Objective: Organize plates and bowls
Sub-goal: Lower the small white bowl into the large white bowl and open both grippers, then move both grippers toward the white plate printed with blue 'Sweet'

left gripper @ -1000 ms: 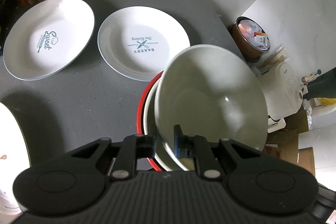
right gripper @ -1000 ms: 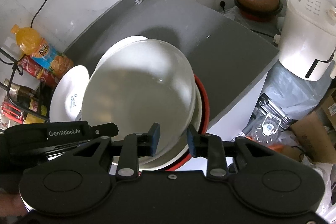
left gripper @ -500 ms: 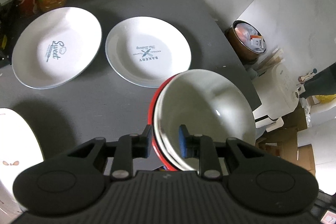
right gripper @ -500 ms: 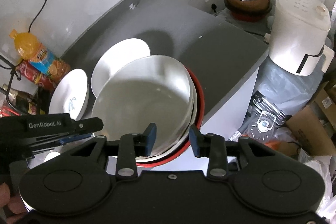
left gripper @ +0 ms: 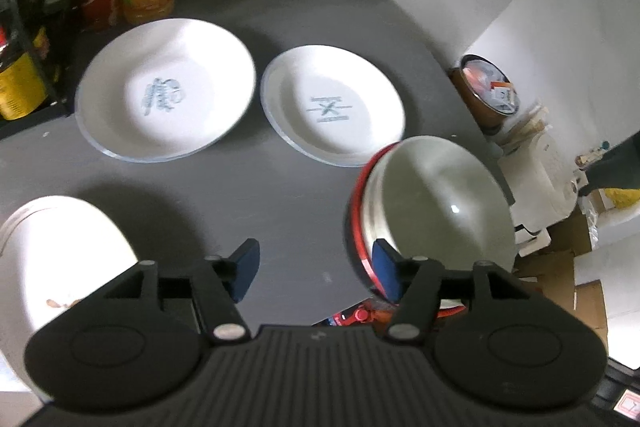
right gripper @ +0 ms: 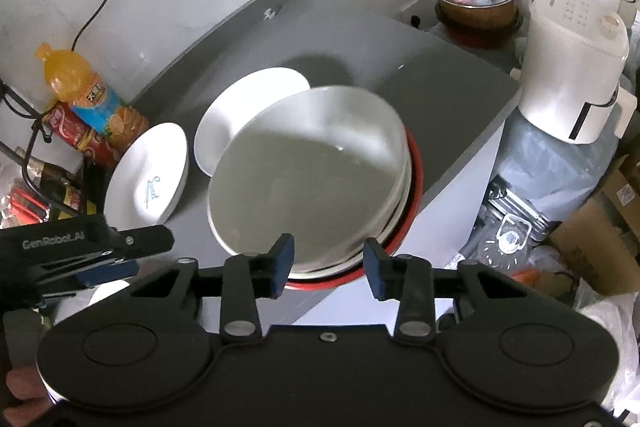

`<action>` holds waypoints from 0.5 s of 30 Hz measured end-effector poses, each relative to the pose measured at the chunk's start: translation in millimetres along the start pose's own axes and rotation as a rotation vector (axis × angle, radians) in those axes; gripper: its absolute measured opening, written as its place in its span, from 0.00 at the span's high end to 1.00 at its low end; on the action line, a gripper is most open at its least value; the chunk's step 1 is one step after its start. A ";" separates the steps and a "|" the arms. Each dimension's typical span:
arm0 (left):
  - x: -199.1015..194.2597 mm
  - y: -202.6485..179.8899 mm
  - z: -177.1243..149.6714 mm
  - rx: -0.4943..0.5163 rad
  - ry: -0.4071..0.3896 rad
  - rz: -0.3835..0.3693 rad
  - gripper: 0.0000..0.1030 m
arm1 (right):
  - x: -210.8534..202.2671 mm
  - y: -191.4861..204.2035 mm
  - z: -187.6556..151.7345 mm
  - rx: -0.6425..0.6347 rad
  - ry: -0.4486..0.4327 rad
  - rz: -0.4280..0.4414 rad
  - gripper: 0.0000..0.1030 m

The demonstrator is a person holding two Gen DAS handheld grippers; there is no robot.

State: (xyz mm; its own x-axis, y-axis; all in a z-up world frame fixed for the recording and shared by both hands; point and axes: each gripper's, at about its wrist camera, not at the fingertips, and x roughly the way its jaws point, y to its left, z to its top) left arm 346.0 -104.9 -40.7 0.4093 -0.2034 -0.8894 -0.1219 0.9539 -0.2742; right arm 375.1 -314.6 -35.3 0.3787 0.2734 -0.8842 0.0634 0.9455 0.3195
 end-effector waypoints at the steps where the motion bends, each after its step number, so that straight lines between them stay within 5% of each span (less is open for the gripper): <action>1: -2.6 4.0 -0.7 -0.009 -0.004 0.006 0.37 | -0.9 2.5 -1.4 -0.002 0.003 -0.004 0.67; 11: -24.1 32.7 -8.6 -0.051 -0.045 0.017 0.27 | -8.1 34.1 -5.4 -0.049 0.018 0.028 0.65; 15: -31.2 45.0 -10.0 -0.070 -0.065 0.063 0.25 | -7.6 54.4 -0.2 -0.105 0.018 0.045 0.55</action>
State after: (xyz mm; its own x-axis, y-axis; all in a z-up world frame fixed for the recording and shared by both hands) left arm 318.7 -57.9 -28.9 0.4565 -0.1270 -0.8806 -0.2107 0.9462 -0.2457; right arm 375.4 -265.2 -11.3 0.3621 0.3182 -0.8761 -0.0508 0.9453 0.3224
